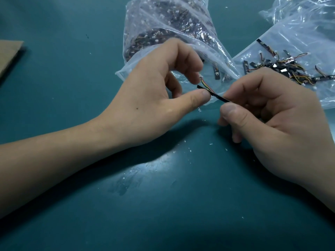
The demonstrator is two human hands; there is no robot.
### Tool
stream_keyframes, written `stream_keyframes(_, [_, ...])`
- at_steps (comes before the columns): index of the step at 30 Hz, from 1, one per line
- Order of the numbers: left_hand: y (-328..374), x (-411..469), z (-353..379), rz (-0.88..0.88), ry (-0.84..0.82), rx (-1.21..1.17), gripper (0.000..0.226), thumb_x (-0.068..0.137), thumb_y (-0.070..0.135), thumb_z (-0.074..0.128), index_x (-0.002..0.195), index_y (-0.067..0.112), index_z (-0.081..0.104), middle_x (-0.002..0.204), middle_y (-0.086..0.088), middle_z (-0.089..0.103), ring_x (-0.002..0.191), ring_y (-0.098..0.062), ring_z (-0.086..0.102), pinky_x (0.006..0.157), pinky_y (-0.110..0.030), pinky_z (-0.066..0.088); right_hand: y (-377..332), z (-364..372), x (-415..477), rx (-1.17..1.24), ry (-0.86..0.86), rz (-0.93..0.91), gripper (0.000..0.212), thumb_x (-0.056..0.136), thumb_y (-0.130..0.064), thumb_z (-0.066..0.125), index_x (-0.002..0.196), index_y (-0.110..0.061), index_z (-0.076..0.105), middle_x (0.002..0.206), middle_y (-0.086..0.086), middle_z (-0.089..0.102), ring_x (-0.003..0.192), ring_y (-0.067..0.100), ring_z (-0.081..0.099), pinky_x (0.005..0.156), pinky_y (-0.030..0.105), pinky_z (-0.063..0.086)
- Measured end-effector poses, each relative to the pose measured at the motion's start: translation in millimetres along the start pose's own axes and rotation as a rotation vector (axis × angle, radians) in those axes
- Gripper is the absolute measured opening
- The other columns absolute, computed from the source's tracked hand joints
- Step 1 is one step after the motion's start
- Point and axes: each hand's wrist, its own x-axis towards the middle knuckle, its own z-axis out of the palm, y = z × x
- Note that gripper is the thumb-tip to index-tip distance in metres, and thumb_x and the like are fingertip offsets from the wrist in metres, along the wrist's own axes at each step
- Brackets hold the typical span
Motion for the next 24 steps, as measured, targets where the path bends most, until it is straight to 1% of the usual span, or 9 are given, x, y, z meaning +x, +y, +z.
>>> stream_keyframes(1, [-0.8,0.0,-0.1,-0.006,0.001,0.022,0.026,0.088,0.021,0.08,0.101,0.023,0.058,0.096,0.013,0.066,0.065,-0.009,0.06,0.061,-0.013,0.041,0.4,0.3,0.0,-0.005,0.006,-0.004,0.011,0.097,-0.019,0.068,0.098,-0.027,0.061,0.079,0.0,0.072,0.053,0.019,0.062,0.051,0.019,0.048])
stream_keyframes(4, [0.0,-0.7,-0.4,-0.004,-0.029,0.061,0.013,0.091,0.023,0.077,0.094,0.026,0.064,0.082,0.024,0.065,0.06,-0.001,0.059,0.058,-0.008,0.039,1.2,-0.5,0.6,-0.014,0.027,-0.017,0.008,0.097,-0.022,0.068,0.098,-0.027,0.062,0.082,-0.002,0.07,0.053,0.019,0.062,0.05,0.021,0.048])
stream_keyframes(8, [2.5,-1.5,-0.8,0.024,-0.09,0.121,0.008,0.094,0.022,0.075,0.095,0.026,0.068,0.071,0.036,0.06,0.057,0.004,0.056,0.056,-0.003,0.036,4.0,-2.6,2.0,-0.038,0.058,-0.01,0.015,0.098,-0.019,0.069,0.095,-0.032,0.062,0.085,-0.007,0.067,0.05,0.018,0.063,0.048,0.034,0.05])
stream_keyframes(10, [2.2,-2.0,-0.7,0.036,-0.089,0.125,0.009,0.094,0.021,0.074,0.095,0.026,0.067,0.071,0.036,0.059,0.058,0.004,0.056,0.057,-0.003,0.036,4.8,-1.9,1.6,-0.039,0.063,-0.008,0.015,0.097,-0.019,0.069,0.095,-0.032,0.063,0.086,-0.006,0.067,0.05,0.018,0.064,0.047,0.032,0.05])
stream_keyframes(13, [3.1,-2.1,-0.9,0.028,-0.087,0.15,0.009,0.092,0.024,0.075,0.093,0.027,0.067,0.071,0.037,0.06,0.057,0.001,0.057,0.057,-0.005,0.036,4.9,-0.5,0.2,-0.049,0.061,-0.002,0.014,0.097,-0.019,0.07,0.095,-0.031,0.063,0.084,-0.007,0.066,0.05,0.02,0.064,0.045,0.024,0.046])
stream_keyframes(15, [3.7,-2.2,-1.3,0.022,-0.087,0.151,0.008,0.093,0.024,0.074,0.093,0.027,0.067,0.072,0.037,0.06,0.057,0.001,0.057,0.056,-0.005,0.036,4.4,-0.3,0.0,-0.049,0.057,0.003,0.013,0.097,-0.021,0.07,0.095,-0.031,0.062,0.084,-0.008,0.066,0.05,0.02,0.064,0.045,0.024,0.045])
stream_keyframes(18, [4.6,-2.7,-0.9,0.03,-0.093,0.165,0.008,0.093,0.024,0.073,0.094,0.028,0.066,0.073,0.036,0.06,0.057,0.003,0.055,0.057,-0.004,0.036,4.3,-1.0,0.1,-0.048,0.058,0.0,0.011,0.097,-0.023,0.069,0.096,-0.031,0.062,0.084,-0.008,0.066,0.049,0.023,0.063,0.043,0.034,0.047])
stream_keyframes(21, [4.3,-2.6,-1.5,0.034,-0.091,0.169,0.007,0.092,0.026,0.073,0.094,0.028,0.067,0.079,0.03,0.064,0.062,-0.001,0.058,0.059,-0.007,0.038,4.5,-1.6,-0.3,-0.059,0.038,-0.002,0.009,0.096,-0.027,0.069,0.096,-0.032,0.062,0.085,-0.006,0.066,0.049,0.03,0.059,0.042,0.045,0.044])
stream_keyframes(24, [4.1,-2.5,-3.0,0.041,-0.112,0.177,0.007,0.092,0.024,0.074,0.095,0.026,0.067,0.081,0.03,0.063,0.064,-0.001,0.059,0.06,-0.011,0.04,4.0,-2.6,-0.2,-0.091,0.015,0.017,0.007,0.095,-0.027,0.069,0.095,-0.03,0.062,0.084,-0.002,0.067,0.052,0.031,0.059,0.045,0.048,0.044])
